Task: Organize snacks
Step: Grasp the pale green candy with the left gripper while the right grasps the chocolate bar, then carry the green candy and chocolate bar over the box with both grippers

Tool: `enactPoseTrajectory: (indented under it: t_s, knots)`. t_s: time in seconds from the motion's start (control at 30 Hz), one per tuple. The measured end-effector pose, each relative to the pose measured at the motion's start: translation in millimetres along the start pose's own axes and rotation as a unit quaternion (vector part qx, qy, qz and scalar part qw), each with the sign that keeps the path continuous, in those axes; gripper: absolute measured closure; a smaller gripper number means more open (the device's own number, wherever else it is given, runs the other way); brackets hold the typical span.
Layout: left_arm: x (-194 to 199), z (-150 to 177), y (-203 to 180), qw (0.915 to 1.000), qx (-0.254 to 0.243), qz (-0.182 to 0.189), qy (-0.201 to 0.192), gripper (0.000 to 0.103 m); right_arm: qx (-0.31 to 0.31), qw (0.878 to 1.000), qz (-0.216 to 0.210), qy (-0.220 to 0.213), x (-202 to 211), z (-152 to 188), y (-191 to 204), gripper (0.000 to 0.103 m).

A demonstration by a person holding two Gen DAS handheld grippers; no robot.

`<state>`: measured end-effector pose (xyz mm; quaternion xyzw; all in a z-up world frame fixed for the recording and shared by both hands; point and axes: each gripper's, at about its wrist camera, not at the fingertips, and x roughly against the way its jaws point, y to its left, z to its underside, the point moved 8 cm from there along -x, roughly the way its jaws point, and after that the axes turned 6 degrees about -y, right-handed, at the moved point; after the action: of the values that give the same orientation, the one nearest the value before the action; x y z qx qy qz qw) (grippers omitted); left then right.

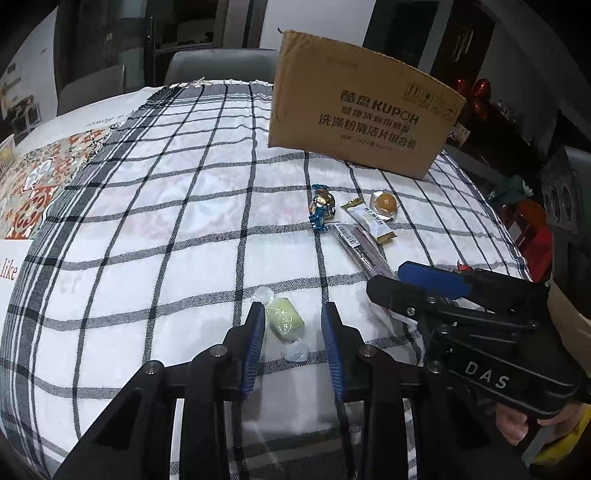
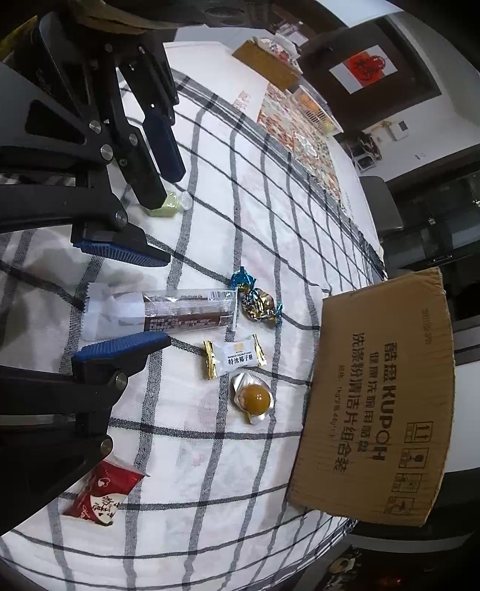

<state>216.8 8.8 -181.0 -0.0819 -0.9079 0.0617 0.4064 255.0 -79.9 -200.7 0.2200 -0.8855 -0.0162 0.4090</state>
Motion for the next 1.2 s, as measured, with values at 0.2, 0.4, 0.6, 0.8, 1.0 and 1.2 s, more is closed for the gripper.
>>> enactPoseTrajectory:
  t_s: [0.2,0.4,0.6,0.8,1.0,1.2]
  knots:
    - [-5.0,-0.7,-0.1,1.0000,-0.001,-0.003,0.001,0.074,0.005,1.000,0.009,0.001,-6.8,-2.3,-2.4,0.067]
    - [-9.3,0.1,3.4,0.9999,0.003,-0.012,0.003,0.074,0.009,1.000,0.019,0.006,-15.2,-3.1,-5.0,0.070]
    - [-13.9,3.7,5.4,0.9998,0.007,-0.015,0.012,0.081,0.012,1.000,0.022,0.003,-16.1,-4.8,-5.7,0.077]
    - [-10.4,2.2,7.2,0.9998,0.010,-0.017,0.005,0.085,0.015,1.000,0.023,-0.003,-9.5,-4.0,-5.0,0.081]
    - [3.7,-5.2,1.5,0.9998,0.000,-0.016,-0.008,0.085,0.011,1.000,0.014,-0.015,4.7,-6.9,-2.4,0.081]
    - [23.7,-16.2,-7.1,0.9996,-0.008,-0.010,-0.026,0.085,-0.002,0.999,0.004,-0.036,27.2,-14.5,-1.7,0.081]
